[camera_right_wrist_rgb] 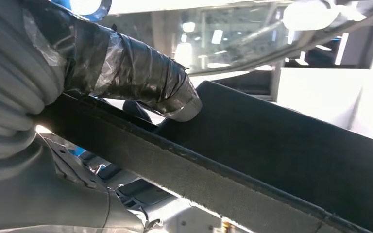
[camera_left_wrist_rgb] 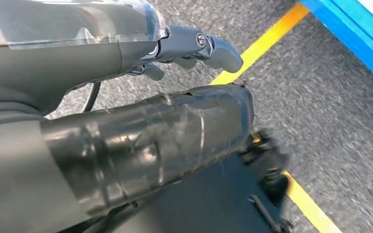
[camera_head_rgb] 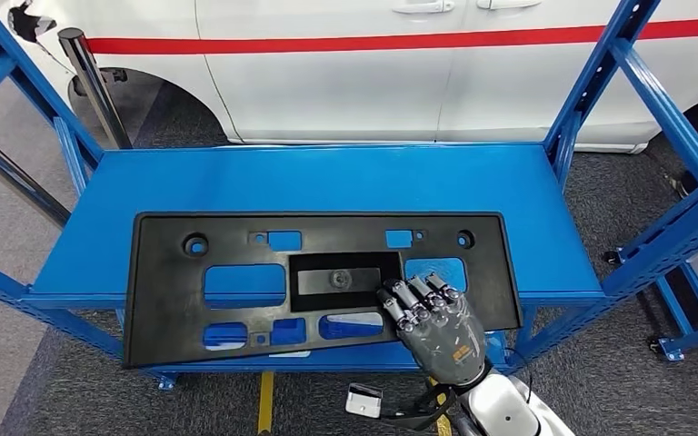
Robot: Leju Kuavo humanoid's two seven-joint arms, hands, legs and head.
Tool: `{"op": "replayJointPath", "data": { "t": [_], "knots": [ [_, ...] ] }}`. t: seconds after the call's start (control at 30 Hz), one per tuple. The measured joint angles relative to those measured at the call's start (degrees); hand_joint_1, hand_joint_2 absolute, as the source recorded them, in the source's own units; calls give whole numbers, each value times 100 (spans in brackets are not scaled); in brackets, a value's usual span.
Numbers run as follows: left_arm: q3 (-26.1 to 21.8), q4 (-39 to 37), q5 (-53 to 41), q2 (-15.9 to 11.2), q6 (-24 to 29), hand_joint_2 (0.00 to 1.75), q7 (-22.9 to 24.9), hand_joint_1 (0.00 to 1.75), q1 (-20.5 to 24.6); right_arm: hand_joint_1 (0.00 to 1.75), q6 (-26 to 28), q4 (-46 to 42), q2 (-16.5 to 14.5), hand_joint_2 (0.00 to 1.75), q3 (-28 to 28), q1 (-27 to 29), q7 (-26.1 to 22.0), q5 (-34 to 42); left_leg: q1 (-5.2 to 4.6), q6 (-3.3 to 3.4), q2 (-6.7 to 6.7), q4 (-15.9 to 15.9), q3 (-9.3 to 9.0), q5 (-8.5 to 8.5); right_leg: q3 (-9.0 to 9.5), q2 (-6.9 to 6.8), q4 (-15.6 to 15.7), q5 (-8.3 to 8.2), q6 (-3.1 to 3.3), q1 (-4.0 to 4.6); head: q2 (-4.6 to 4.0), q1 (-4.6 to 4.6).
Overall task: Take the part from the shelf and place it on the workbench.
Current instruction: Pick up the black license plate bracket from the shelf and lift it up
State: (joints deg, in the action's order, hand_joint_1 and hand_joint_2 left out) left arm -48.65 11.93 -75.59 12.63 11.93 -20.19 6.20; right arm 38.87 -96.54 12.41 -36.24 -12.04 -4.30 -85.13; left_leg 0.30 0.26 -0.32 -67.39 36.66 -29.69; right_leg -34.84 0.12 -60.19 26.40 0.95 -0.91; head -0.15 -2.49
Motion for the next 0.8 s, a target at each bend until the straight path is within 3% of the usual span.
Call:
{"op": "replayJointPath", "data": {
  "t": [0.07,0.17,0.23,0.3,0.37,0.4,0.43,0.47,0.53,0.6,0.8],
  "knots": [
    [-9,0,21,-1,-78,175,-76,0,12,175,11,-10,-62,175,16,23,-167,0,-21,46,-2,658,-313,224,2,4,-2,-1,-28,16,0,0],
    [-14,0,32,-7,-174,175,-163,0,3,175,19,-16,-164,175,48,85,-425,0,-46,104,-8,850,-391,250,-1,4,26,-28,-114,21,0,-2],
    [-15,0,31,-12,-239,175,-208,0,-8,175,21,-15,-230,175,64,132,-493,0,-26,172,-1,922,-416,301,-33,0,-56,44,-168,14,0,-4],
    [-16,0,30,-13,-305,175,-231,0,-1,175,28,-10,-254,175,68,139,-360,0,-12,231,8,976,-433,342,-241,-4,-529,345,-194,10,0,-8],
    [-20,0,45,-14,-325,175,-234,0,-3,175,33,11,-256,175,66,137,-191,0,-24,254,12,972,-423,344,-572,-5,-1260,682,-206,12,0,-9],
    [-24,0,56,-15,-307,175,-232,0,-8,175,33,27,-257,175,65,147,-144,0,-29,257,13,964,-421,341,-673,-5,-1487,735,-210,11,0,-10],
    [-28,0,65,-16,-265,175,-220,0,-13,175,34,40,-260,175,63,162,-121,0,-32,257,12,952,-419,336,-668,-6,-1500,672,-210,11,0,-9],
    [-32,0,65,-14,-196,175,-186,0,-15,175,34,49,-264,175,59,177,-95,0,-31,252,8,934,-419,327,-547,-6,-1278,510,-205,10,0,-9],
    [-33,0,49,-5,-3,175,-74,0,-19,175,34,56,-280,175,50,195,-24,0,-41,225,-2,883,-411,293,-153,-9,-518,172,-178,15,0,-11],
    [-33,0,35,7,155,175,13,0,-24,175,36,63,-308,175,45,207,53,0,-62,181,-6,839,-382,267,57,-8,-68,71,-143,29,0,-7],
    [-33,0,23,11,273,175,61,0,-19,175,38,72,-341,175,39,242,107,0,-63,86,-5,831,-367,255,66,7,17,58,-48,29,0,-5]
  ]
}}
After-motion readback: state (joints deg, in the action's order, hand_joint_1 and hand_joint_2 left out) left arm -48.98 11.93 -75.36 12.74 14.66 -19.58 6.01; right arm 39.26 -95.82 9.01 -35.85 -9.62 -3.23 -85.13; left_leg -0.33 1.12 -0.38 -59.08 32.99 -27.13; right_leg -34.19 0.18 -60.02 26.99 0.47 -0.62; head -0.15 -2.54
